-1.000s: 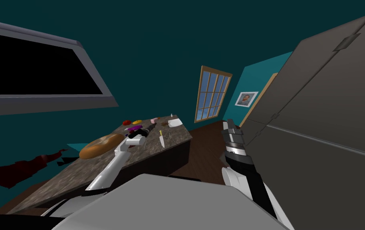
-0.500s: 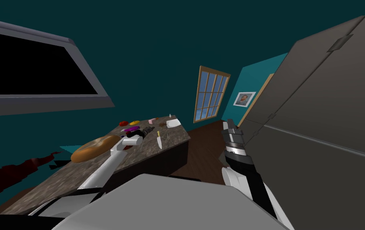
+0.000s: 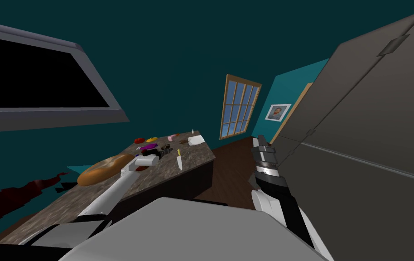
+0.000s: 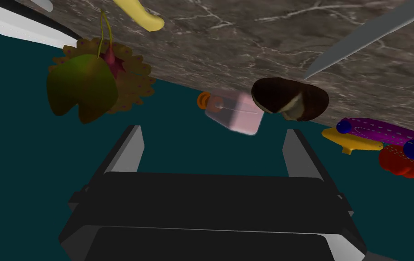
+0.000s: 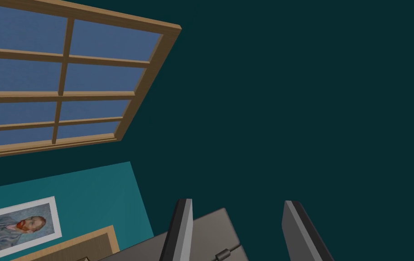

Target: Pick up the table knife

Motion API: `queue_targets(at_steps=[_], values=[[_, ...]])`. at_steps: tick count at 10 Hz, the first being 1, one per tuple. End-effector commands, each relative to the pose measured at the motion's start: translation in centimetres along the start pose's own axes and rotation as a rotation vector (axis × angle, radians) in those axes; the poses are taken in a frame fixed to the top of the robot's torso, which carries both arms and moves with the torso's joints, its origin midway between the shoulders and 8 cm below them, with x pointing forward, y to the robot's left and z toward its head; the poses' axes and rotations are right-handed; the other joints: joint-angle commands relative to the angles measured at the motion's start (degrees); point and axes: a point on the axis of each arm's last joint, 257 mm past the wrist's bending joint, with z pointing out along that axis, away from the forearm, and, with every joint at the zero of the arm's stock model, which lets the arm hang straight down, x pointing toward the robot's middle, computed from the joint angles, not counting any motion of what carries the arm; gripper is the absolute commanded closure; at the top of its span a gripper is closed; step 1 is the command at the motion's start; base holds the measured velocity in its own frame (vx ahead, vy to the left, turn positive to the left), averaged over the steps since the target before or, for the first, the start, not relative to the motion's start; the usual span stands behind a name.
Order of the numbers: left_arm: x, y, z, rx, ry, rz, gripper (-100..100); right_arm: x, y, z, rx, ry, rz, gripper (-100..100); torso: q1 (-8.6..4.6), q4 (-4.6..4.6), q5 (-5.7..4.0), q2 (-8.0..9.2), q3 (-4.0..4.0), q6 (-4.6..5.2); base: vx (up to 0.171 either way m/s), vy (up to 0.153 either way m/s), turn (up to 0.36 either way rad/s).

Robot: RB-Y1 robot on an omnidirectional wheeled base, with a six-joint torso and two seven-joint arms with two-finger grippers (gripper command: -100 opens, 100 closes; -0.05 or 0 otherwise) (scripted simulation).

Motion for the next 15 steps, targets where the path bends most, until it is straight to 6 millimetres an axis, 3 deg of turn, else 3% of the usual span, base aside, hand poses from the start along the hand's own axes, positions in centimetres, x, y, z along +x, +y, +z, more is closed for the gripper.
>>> queue_targets(at_steps=[1, 4, 6, 7, 8, 9, 15], values=[[1.6, 2.5, -0.2, -0.051, 0.054, 0.051, -100, 0.0, 0.0, 0.0, 0.000, 0.000, 0.000, 0, 0.00, 0.00, 0.00, 0.00, 0.00, 0.00, 0.028, -0.015, 0.022], [5.2, 7.1, -0.9, -0.141, 0.163, 0.139, -100, 0.0, 0.0, 0.0, 0.000, 0.000, 0.000, 0, 0.01, 0.01, 0.00, 0.03, 0.02, 0.00, 0.029, -0.018, 0.030], [6.9, 9.0, -1.4, -0.176, 0.212, 0.172, -100, 0.0, 0.0, 0.0, 0.000, 0.000, 0.000, 0, 0.02, 0.00, 0.00, 0.01, 0.00, -0.01, 0.033, -0.013, 0.027], [6.5, 8.5, -1.3, -0.163, 0.192, 0.160, -100, 0.0, 0.0, 0.0, 0.000, 0.000, 0.000, 0, 0.02, 0.01, 0.00, 0.02, 0.01, 0.00, 0.012, -0.006, 0.009], [6.6, 8.6, -1.3, -0.166, 0.197, 0.163, 0, 0.0, 0.0, 0.0, 0.000, 0.000, 0.000, 0, 0.03, 0.02, 0.00, 0.06, 0.03, 0.02, 0.000, 0.000, 0.000], [6.5, 9.4, -0.9, -0.191, 0.192, 0.141, -100, 0.0, 0.0, 0.0, 0.000, 0.000, 0.000, 0, 0.04, 0.02, 0.01, 0.09, 0.05, 0.02, -0.047, 0.022, -0.237], [6.2, 11.8, 0.3, -0.266, 0.180, 0.081, -100, 0.0, 0.0, 0.0, 0.000, 0.000, 0.000, 0, 0.25, 0.09, 0.05, 0.36, 0.21, 0.03, -0.084, 0.047, -0.172]])
